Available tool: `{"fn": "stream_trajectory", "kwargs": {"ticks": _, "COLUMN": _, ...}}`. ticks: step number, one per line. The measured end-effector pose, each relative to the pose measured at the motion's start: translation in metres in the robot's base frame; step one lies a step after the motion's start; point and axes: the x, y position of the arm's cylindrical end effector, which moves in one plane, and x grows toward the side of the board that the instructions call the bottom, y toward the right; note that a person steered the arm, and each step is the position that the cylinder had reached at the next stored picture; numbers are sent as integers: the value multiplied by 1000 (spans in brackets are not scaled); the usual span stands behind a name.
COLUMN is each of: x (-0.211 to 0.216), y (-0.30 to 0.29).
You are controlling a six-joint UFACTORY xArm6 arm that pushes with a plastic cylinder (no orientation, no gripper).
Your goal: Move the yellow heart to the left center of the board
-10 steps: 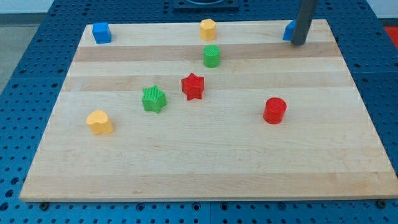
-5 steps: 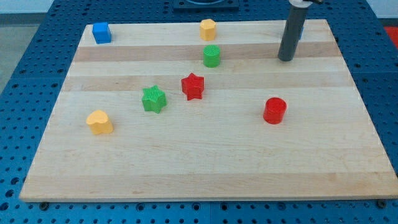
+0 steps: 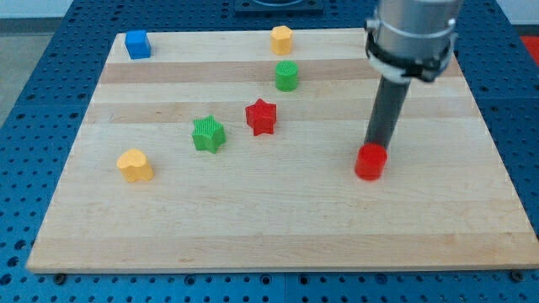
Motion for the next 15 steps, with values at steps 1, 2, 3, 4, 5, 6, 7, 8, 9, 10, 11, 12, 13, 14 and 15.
{"fn": "stream_trajectory", "kwargs": {"ticks": 1, "x": 22, "y": -36}}
{"fn": "stream_trajectory", "kwargs": {"ticks": 2, "x": 7, "y": -45}}
{"fn": "stream_trajectory", "kwargs": {"ticks": 3, "x": 17, "y": -100}}
{"fn": "stream_trajectory", "kwargs": {"ticks": 4, "x": 53, "y": -149}}
{"fn": "stream_trajectory", "kwargs": {"ticks": 5, "x": 59, "y": -215}}
{"fn": "stream_trajectory", "kwargs": {"ticks": 6, "x": 59, "y": -267}}
{"fn": "stream_trajectory", "kwargs": {"ticks": 7, "x": 40, "y": -281}}
{"fn": "stream_trajectory", "kwargs": {"ticks": 8, "x": 28, "y": -318}}
{"fn": "stream_trajectory", "kwargs": {"ticks": 9, "x": 28, "y": -337}}
{"fn": "stream_trajectory", "kwargs": {"ticks": 10, "x": 14, "y": -337}}
{"fn": "stream_trajectory", "kwargs": {"ticks": 11, "x": -20, "y": -338}}
{"fn": "stream_trajectory", "kwargs": {"ticks": 12, "x": -28, "y": -338}}
{"fn": "stream_trajectory", "kwargs": {"ticks": 13, "x": -32, "y": -338}}
{"fn": "stream_trajectory", "kwargs": {"ticks": 14, "x": -38, "y": -338}}
{"fn": "stream_trajectory", "kwargs": {"ticks": 15, "x": -48, "y": -342}}
